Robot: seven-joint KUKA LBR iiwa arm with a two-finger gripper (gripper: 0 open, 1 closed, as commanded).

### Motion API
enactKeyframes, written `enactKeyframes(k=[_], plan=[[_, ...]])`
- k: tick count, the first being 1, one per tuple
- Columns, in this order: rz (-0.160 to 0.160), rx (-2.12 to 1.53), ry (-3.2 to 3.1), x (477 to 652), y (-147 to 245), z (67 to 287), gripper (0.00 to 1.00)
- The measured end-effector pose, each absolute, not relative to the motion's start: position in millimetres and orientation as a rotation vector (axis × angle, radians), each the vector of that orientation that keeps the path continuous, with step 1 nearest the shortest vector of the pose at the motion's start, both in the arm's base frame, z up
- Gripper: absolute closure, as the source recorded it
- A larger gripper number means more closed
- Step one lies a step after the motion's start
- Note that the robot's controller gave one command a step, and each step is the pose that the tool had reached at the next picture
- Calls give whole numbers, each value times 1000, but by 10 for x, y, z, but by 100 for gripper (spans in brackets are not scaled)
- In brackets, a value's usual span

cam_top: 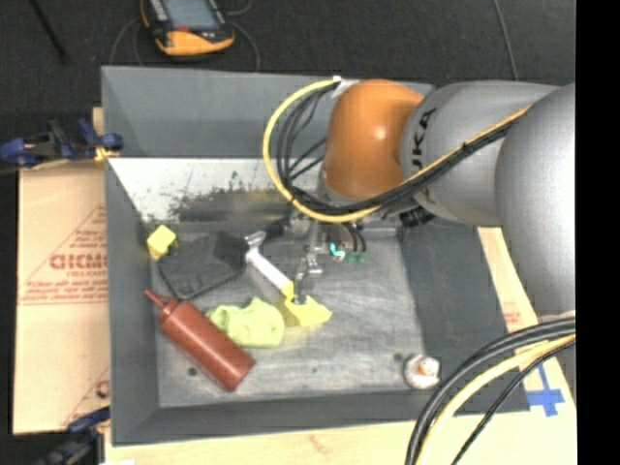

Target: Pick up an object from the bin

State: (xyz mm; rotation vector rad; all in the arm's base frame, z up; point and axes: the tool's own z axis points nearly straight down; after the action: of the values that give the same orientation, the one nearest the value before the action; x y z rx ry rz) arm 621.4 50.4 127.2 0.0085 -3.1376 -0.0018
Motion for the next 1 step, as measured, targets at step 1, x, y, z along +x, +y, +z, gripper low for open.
enactKeyframes(k=[1], plan=[[-2,7,-3144,6225,502,1317,0]])
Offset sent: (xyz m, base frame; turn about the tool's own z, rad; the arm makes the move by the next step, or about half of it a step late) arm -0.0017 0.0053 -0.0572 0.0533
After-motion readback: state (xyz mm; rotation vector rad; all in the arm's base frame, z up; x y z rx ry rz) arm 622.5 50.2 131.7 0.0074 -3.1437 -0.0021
